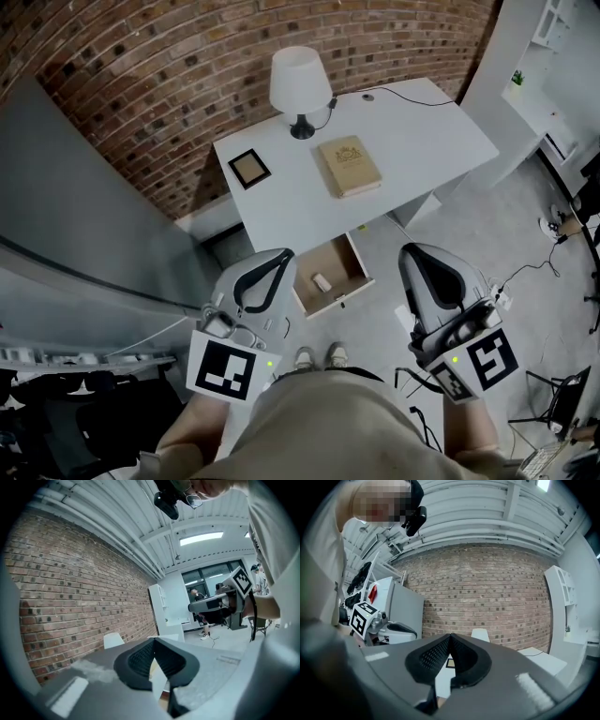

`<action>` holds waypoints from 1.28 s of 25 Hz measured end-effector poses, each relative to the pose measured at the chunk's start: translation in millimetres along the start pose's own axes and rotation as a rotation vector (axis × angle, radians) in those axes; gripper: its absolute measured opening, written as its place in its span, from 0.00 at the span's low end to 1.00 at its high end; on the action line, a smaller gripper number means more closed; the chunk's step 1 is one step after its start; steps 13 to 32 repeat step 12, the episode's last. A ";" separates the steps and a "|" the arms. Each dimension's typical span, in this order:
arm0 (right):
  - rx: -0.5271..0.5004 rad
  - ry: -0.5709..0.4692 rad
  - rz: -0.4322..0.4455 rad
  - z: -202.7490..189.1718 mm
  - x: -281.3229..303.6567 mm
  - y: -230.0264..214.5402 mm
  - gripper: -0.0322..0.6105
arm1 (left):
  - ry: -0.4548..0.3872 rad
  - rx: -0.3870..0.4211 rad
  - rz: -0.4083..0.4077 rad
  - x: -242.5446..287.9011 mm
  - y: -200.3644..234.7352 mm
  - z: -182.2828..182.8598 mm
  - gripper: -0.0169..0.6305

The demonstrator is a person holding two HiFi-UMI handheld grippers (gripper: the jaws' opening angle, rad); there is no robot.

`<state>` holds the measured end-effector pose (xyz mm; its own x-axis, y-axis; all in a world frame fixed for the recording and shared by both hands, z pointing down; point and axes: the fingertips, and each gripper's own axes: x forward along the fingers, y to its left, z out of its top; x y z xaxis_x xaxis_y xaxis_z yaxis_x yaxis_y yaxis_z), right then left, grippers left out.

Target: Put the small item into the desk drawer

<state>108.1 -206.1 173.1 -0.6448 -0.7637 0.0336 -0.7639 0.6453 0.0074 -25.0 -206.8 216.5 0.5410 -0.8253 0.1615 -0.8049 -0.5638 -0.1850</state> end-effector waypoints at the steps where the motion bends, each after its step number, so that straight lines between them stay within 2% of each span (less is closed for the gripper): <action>1: 0.010 -0.010 0.002 1.8 0.5 1.0 0.05 | -0.005 0.004 -0.003 0.1 -0.4 0.3 0.03; 8: -0.006 0.021 -0.023 -4.5 -0.8 -5.1 0.05 | 0.007 -0.041 0.001 -1.3 2.7 -1.9 0.03; 32: 0.011 0.014 -0.019 -4.9 0.8 -4.4 0.05 | 0.005 -0.028 -0.006 -0.8 2.6 -0.9 0.03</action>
